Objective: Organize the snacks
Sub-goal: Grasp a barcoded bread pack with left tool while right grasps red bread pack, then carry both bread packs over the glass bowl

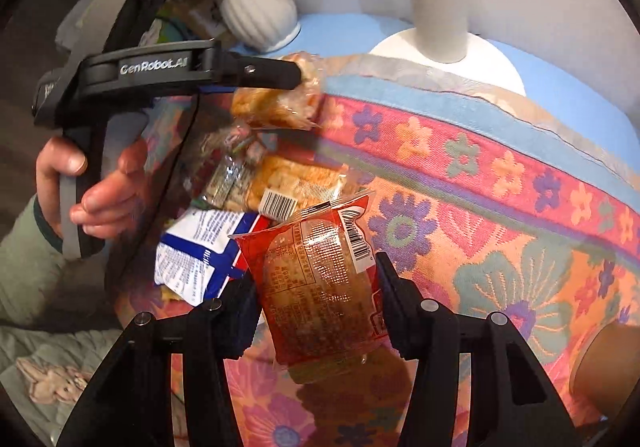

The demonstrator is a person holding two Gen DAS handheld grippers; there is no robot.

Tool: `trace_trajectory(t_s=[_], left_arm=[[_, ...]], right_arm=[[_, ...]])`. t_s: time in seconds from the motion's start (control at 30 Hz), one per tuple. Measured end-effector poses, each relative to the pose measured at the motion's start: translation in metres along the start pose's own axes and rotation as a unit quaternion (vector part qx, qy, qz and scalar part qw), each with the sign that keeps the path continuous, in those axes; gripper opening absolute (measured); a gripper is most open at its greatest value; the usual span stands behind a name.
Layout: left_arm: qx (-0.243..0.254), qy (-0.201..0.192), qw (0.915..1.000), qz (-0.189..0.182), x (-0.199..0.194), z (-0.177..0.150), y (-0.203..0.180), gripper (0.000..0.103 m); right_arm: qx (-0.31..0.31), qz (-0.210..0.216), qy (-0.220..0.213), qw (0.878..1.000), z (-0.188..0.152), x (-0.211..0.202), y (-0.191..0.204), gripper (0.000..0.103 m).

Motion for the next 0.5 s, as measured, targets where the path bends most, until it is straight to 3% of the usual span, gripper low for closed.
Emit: trace_trajectory(t_s=[0.27,0.5], left_arm=[[0.006,-0.025,0.9997,0.002,-0.035,-0.006,-0.01,0.077],[0.04,-0.037,0.9985,-0.001,-0.07,-0.028,-0.04,0.077]], right_arm=[[0.008,-0.03,-0.021,0.999,-0.017,-0.016,0.004,0.051],[0.035,-0.045,-0.074,0.996,-0.046,-0.049,0.023,0.051]])
Point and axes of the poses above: each gripper's, at about its wrist camera, not at the fingertips, and x roughly the way its jaws point, y to its left, z to its top, the point moved 7 cm from there along x, roughly the way its jaws point, and after that the axes turned 8 degrees about x, right-handed, at the moved point
